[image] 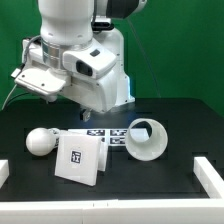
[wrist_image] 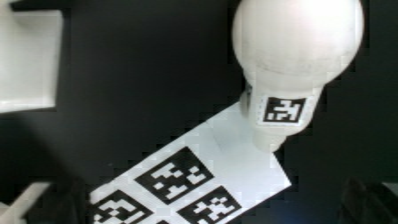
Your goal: Assemble lamp
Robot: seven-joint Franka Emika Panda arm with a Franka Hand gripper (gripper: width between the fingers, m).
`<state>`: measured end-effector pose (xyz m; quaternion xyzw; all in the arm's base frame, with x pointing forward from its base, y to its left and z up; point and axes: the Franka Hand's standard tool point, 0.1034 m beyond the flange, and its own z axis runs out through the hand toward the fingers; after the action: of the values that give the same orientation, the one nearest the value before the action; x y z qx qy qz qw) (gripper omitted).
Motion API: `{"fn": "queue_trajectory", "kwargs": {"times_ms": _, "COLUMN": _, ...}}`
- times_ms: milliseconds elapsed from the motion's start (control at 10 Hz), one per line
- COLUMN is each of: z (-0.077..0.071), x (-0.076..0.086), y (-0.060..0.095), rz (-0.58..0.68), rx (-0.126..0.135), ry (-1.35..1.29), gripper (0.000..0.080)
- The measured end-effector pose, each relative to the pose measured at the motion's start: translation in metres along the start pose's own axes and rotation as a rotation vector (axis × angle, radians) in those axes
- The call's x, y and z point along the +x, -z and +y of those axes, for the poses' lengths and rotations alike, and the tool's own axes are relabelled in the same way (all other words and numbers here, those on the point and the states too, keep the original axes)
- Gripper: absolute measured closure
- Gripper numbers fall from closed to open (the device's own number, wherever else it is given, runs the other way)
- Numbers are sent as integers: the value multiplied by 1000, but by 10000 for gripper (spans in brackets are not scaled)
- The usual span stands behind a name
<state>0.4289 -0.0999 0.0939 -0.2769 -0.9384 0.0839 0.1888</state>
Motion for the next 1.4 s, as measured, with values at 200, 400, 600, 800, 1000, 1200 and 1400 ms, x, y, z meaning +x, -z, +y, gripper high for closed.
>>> {"fn": "queue_trajectory", "kwargs": {"times_ms": 200, "z": -1, "x": 4, "y": -3, "rz": 189, "rx": 1, "ry": -13, "gripper": 101}}
{"fn": "queue_trajectory", "kwargs": {"times_ms": 400, "z": -4, "x": -2, "y": -6, "rz": 275, "rx": 4, "ry": -31, "gripper": 101}}
{"fn": "queue_trajectory", "kwargs": {"times_ms": 600, "z": -4, "x": -3, "y": -7, "rz": 271, "rx": 6, "ry": -32, "gripper": 101}}
{"fn": "queue_trajectory", "kwargs": {"times_ms": 800, "z": -4, "x": -5, "y": -7, "rz": 255, "rx": 5, "ry": -32, "gripper": 101}}
{"fn": "queue_trajectory", "kwargs": {"times_ms": 1000, "z": 2, "x": -11, "y": -4, "rz": 212, "rx": 15, "ry": -20, "gripper": 101}}
{"fn": "queue_trajectory", "kwargs": {"times_ms": 1200, "z": 17, "x": -14, "y": 4, "rz": 153, "rx": -5, "ry": 5, "gripper": 101}}
{"fn": "queue_trajectory", "kwargs": {"times_ms": 1400, "z": 21, "x": -22, "y": 7, "rz": 22, "rx": -29, "ry": 3, "gripper": 101}}
